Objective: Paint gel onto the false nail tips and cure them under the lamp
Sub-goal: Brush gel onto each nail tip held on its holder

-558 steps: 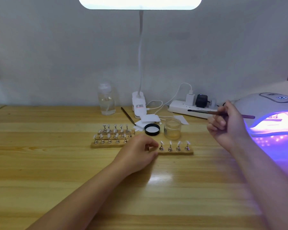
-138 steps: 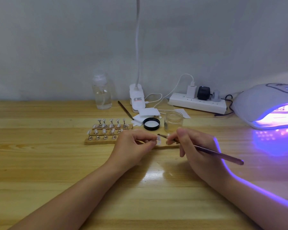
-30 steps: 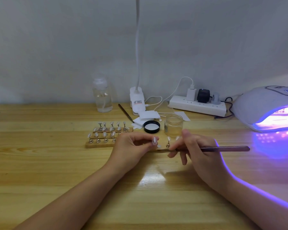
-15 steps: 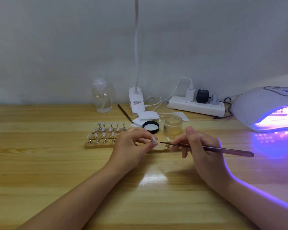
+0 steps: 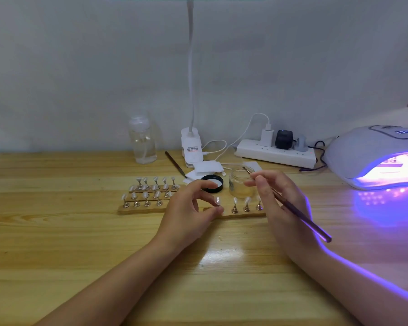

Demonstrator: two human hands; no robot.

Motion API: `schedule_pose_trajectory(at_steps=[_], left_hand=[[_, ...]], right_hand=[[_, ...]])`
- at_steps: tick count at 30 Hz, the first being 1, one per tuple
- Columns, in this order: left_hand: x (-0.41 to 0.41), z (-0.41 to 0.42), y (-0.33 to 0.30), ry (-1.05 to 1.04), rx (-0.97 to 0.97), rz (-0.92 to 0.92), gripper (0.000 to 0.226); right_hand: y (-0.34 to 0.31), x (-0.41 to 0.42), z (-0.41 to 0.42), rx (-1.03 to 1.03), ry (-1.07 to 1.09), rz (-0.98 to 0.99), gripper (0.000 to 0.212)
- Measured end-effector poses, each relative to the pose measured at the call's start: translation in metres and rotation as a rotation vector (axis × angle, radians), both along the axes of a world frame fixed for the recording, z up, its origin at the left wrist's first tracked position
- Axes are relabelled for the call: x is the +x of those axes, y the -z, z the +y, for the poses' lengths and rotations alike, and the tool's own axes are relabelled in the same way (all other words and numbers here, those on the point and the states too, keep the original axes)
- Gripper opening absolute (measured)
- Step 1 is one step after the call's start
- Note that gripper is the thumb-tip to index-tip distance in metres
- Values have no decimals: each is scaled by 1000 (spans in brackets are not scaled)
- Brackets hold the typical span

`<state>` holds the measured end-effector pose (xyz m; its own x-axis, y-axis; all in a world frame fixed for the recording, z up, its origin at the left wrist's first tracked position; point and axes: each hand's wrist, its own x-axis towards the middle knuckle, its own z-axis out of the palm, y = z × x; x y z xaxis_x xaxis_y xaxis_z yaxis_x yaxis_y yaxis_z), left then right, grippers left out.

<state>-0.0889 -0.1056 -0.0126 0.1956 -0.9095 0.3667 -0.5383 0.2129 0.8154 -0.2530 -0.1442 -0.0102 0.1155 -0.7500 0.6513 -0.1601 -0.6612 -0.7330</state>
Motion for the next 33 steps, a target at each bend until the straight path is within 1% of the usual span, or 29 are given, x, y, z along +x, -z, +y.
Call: schedule_pose_trajectory(at_steps=[4, 8, 10, 13, 17, 27, 33], left_hand=[[0, -2, 2, 3, 25, -12, 37], [0, -2, 2, 10, 27, -26, 37], [0, -2, 3, 10, 24, -15, 37], [1, -1, 4, 1, 22, -23, 37], [1, -1, 3, -12, 17, -41, 38], [0, 0, 2, 10, 64, -8, 36], [0, 0, 3, 7, 54, -24, 37]], right_hand=[[-2, -3, -4, -86, -2, 107, 7], [0, -3, -4, -161, 46, 301, 20], [3, -2, -4, -204, 79, 384, 16], [8, -1, -6, -243, 124, 490, 21], [9, 0, -7, -273, 121, 511, 22], [10, -2, -10, -313, 90, 504, 18], [11, -2, -10, -383, 77, 494, 20]])
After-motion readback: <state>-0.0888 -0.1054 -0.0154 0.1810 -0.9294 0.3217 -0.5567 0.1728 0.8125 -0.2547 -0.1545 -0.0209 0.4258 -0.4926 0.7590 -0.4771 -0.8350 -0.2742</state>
